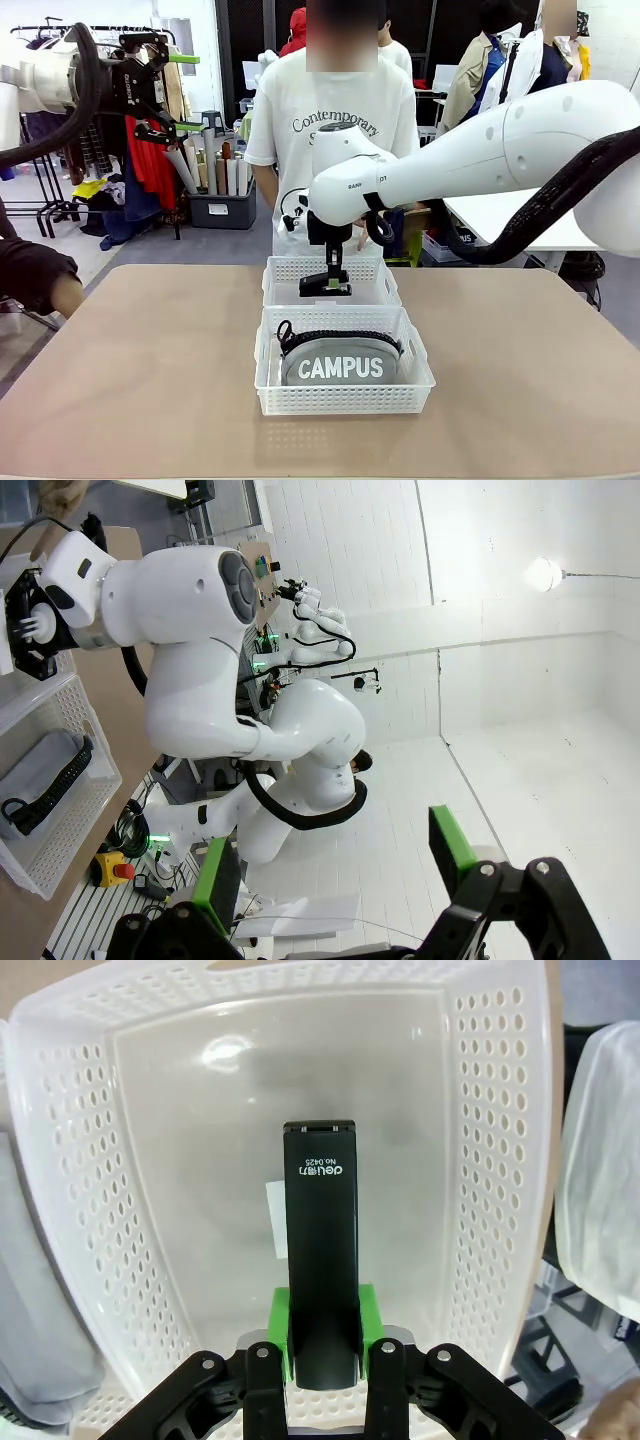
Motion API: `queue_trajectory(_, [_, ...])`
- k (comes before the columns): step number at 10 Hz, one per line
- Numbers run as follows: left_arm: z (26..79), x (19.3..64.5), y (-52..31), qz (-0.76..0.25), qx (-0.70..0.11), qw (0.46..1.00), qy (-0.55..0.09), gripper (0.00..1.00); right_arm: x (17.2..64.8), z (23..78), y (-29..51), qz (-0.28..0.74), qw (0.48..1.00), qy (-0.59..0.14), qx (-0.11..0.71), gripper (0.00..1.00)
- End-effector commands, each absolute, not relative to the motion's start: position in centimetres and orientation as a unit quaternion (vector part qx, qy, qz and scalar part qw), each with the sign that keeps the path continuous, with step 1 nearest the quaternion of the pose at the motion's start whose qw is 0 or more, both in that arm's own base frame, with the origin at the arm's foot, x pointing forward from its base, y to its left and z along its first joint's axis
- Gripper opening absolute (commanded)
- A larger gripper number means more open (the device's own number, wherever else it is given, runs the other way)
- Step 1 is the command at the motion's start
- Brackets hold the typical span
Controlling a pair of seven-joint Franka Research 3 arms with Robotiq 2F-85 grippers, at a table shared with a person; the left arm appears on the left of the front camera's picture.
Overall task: Distribute items into two baskets.
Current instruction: Place the picked Stapler into the Organizing basket as instructed by the person.
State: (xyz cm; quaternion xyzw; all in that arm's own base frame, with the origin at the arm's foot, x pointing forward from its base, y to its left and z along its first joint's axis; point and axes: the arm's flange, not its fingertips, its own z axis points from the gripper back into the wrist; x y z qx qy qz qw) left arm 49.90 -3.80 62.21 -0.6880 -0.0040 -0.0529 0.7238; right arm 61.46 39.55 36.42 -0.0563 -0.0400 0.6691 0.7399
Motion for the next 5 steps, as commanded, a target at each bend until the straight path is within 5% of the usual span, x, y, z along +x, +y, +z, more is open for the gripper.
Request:
queue_trajectory(1, [62.33, 49.74, -3.71, -0.053, -0.689, 0.723, -0.005, 1.00, 62.70, 36.46, 39.44, 0.677, 0.733, -0.041, -0.054, 0.00])
queue_trajectory(5, [62.33, 49.74, -3.71, -0.053, -0.689, 0.723, -0.005, 1.00, 63.22, 35.78, 39.25, 0.673, 0.737, -0.035, -0.048, 0.00])
